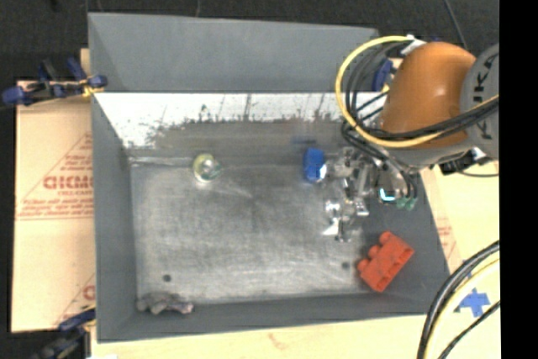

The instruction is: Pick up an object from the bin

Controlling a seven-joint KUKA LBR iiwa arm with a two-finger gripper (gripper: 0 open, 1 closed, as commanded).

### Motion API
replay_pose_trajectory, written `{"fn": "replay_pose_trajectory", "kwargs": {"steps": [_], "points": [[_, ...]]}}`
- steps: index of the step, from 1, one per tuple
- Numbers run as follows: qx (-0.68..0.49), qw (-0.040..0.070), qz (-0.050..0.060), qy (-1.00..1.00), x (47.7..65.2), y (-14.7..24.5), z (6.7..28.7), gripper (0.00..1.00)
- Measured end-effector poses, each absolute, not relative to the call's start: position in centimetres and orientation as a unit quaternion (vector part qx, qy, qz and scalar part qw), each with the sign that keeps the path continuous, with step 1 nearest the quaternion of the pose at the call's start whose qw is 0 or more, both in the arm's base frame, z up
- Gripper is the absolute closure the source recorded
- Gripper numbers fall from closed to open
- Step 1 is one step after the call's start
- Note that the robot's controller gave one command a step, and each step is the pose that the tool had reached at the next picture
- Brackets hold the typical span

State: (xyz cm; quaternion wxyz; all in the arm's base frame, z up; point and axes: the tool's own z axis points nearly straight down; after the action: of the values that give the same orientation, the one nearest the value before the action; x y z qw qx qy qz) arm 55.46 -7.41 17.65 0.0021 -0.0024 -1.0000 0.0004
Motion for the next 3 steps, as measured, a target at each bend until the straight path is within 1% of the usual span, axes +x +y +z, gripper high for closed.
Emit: {"fn": "replay_pose_trajectory", "kwargs": {"steps": [1,2,3], "points": [[0.143,-0.008,-0.007,-0.99,58.5,-12.5,7.5,0.0],[0.197,0.0,-0.009,-0.98,59.3,-14.9,10.0,0.0],[0.292,-0.004,-0.004,-0.956,58.8,-15.7,10.7,0.0]]}}
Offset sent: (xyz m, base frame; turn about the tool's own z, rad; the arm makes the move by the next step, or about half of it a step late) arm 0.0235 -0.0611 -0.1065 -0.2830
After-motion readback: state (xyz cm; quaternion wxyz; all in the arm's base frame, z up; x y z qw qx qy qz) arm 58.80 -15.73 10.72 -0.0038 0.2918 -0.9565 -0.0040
